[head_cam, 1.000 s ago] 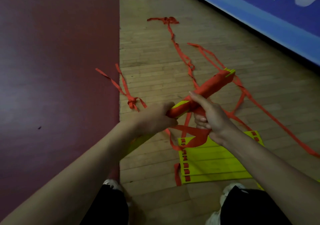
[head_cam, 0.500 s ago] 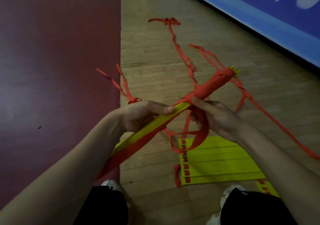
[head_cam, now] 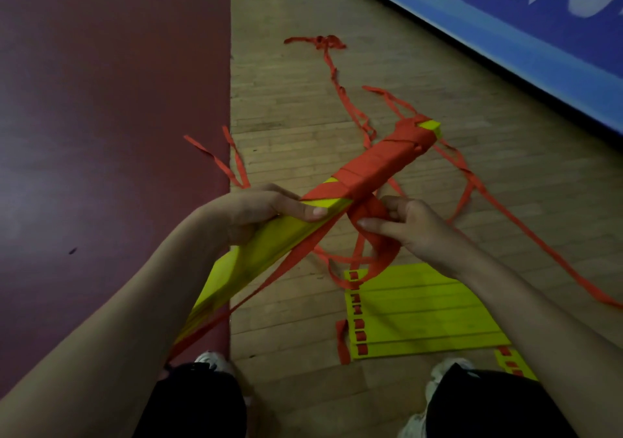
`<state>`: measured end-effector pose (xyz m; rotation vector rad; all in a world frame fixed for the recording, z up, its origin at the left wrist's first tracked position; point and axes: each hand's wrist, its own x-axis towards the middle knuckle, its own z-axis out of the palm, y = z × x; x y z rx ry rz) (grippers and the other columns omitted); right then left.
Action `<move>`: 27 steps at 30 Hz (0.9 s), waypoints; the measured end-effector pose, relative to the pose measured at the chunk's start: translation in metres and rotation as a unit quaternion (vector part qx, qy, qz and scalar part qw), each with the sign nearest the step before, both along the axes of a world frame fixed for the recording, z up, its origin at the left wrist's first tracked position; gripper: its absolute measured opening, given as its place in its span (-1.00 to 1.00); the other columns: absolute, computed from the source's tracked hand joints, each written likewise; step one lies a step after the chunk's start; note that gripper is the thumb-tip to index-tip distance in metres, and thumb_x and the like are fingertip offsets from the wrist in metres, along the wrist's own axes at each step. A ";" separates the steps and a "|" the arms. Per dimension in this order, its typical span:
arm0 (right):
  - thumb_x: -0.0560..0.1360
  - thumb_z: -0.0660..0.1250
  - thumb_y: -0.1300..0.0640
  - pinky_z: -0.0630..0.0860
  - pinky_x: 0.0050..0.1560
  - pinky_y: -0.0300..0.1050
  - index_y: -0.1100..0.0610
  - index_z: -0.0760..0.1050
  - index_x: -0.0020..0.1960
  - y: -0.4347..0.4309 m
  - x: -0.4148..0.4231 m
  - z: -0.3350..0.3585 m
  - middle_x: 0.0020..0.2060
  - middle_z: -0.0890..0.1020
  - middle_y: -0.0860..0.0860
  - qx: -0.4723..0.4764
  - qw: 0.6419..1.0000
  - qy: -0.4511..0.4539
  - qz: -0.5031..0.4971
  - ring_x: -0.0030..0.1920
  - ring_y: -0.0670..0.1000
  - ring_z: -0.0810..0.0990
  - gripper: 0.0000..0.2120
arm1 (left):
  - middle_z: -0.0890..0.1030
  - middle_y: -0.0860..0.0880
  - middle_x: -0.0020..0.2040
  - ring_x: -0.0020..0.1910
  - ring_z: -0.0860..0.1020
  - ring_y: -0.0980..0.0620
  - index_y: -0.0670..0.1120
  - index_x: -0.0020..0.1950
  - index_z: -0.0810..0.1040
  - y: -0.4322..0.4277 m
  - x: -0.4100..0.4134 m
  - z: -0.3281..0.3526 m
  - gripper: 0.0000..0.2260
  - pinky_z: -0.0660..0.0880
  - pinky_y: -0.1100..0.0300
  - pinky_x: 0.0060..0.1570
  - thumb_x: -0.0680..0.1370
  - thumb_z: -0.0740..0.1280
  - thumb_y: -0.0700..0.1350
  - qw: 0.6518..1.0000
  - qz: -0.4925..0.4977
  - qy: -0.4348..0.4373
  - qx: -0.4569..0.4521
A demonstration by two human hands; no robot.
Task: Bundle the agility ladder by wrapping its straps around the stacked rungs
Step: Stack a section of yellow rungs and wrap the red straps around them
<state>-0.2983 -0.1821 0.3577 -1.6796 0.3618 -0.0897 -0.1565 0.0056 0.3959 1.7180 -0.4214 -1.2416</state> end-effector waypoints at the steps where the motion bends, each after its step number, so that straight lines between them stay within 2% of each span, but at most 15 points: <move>1: 0.40 0.44 0.18 0.48 -0.30 -0.16 0.43 0.49 0.05 0.002 0.001 0.000 -0.24 0.60 0.12 -0.019 1.000 -0.003 -0.003 -0.30 -0.02 0.57 -0.64 | 0.69 -0.17 -0.09 -0.21 0.65 -0.05 -0.22 0.02 0.67 0.000 0.000 0.001 -0.60 0.61 0.15 -0.15 0.23 0.57 -0.10 1.000 0.002 -0.001 -0.003; 3: 0.38 0.46 0.13 0.47 -0.33 -0.15 0.34 0.54 0.03 0.003 0.002 -0.003 -0.27 0.62 0.03 -0.039 0.999 -0.005 -0.008 -0.34 -0.10 0.57 -0.66 | 0.69 -0.14 -0.09 -0.22 0.66 -0.02 -0.19 0.04 0.66 -0.001 0.000 0.001 -0.60 0.61 0.17 -0.18 0.24 0.58 -0.12 1.000 0.009 -0.014 -0.007; 5: 0.41 0.47 0.13 0.49 -0.40 -0.24 0.21 0.60 -0.05 0.004 0.002 -0.006 -0.34 0.64 -0.07 -0.054 0.998 -0.005 -0.012 -0.40 -0.16 0.57 -0.82 | 0.70 -0.10 -0.06 -0.20 0.66 0.00 -0.16 0.17 0.61 -0.002 0.001 0.000 -0.46 0.58 0.18 -0.22 0.23 0.60 -0.08 0.999 0.017 -0.032 -0.007; 7: 0.43 0.46 0.11 0.44 -0.52 -0.27 0.12 0.61 -0.17 0.004 0.002 -0.005 -0.43 0.63 -0.06 -0.092 0.995 -0.003 -0.025 -0.51 -0.17 0.52 -0.91 | 0.70 -0.07 -0.07 -0.23 0.66 0.03 -0.15 0.23 0.57 -0.002 0.000 -0.001 -0.40 0.56 0.22 -0.28 0.23 0.60 -0.09 0.999 0.031 -0.031 -0.016; 10: 0.44 0.46 0.08 0.39 -0.58 -0.26 0.08 0.56 -0.31 0.005 0.002 -0.002 -0.49 0.61 0.02 -0.120 0.992 -0.006 -0.049 -0.59 -0.11 0.48 -0.81 | 0.70 -0.05 -0.11 -0.25 0.66 0.05 -0.12 0.19 0.58 -0.002 -0.007 0.000 -0.51 0.57 0.22 -0.28 0.27 0.50 -0.08 0.998 0.040 -0.041 -0.029; 14: 0.45 0.45 0.10 0.38 -0.58 -0.28 0.11 0.53 -0.32 0.012 0.002 -0.003 -0.59 0.52 -0.01 -0.108 0.993 -0.012 -0.050 -0.61 -0.09 0.45 -0.79 | 0.69 -0.11 -0.02 -0.08 0.67 -0.08 -0.08 0.12 0.54 -0.004 -0.011 -0.002 -0.73 0.60 0.06 -0.02 0.44 0.46 -0.15 0.997 0.042 -0.067 -0.022; 17: 0.47 0.44 0.08 0.30 -0.60 -0.32 0.28 0.54 -0.23 0.019 0.005 -0.007 -0.65 0.43 -0.08 -0.129 0.989 -0.013 -0.067 -0.65 -0.15 0.38 -0.74 | 0.60 -0.04 0.00 0.10 0.59 -0.10 0.00 0.03 0.47 -0.012 -0.019 -0.007 -0.79 0.52 -0.02 0.19 0.48 0.46 -0.12 0.987 0.042 -0.157 -0.004; 19: 0.48 0.42 0.02 0.25 -0.58 -0.34 0.27 0.53 -0.25 0.024 0.007 -0.007 -0.67 0.40 -0.09 -0.147 0.985 -0.024 -0.088 -0.65 -0.15 0.37 -0.69 | 0.58 -0.06 -0.02 0.04 0.58 -0.08 -0.02 0.03 0.46 -0.018 -0.024 -0.011 -0.79 0.52 -0.03 0.16 0.49 0.45 -0.08 0.971 0.034 -0.237 0.003; 22: 0.50 0.37 -0.07 0.27 -0.51 -0.25 0.18 0.45 -0.35 0.030 0.010 -0.006 -0.69 0.36 -0.10 -0.167 0.978 -0.032 -0.121 -0.63 -0.14 0.35 -0.61 | 0.64 -0.13 -0.09 -0.15 0.65 -0.11 -0.11 0.04 0.47 -0.024 -0.030 -0.015 -0.76 0.60 -0.08 -0.07 0.50 0.44 -0.04 0.950 0.005 -0.312 0.004; 25: 0.51 0.28 -0.20 0.30 -0.44 -0.13 0.19 0.45 -0.35 0.032 0.013 -0.004 -0.68 0.35 -0.09 -0.175 0.973 -0.009 -0.151 -0.62 -0.13 0.36 -0.51 | 0.63 -0.07 -0.13 -0.11 0.62 -0.14 -0.09 0.01 0.45 -0.027 -0.039 -0.022 -0.76 0.55 -0.04 -0.13 0.50 0.42 0.00 0.892 -0.009 -0.451 0.039; 27: 0.49 0.26 -0.25 0.31 -0.43 -0.08 0.24 0.49 -0.33 0.032 0.014 0.000 -0.68 0.36 -0.07 -0.159 0.971 0.006 -0.176 -0.63 -0.12 0.36 -0.45 | 0.61 -0.08 -0.10 -0.04 0.59 -0.17 -0.05 0.10 0.42 -0.030 -0.048 -0.027 -0.76 0.50 0.00 -0.13 0.54 0.37 0.02 0.843 -0.006 -0.536 0.050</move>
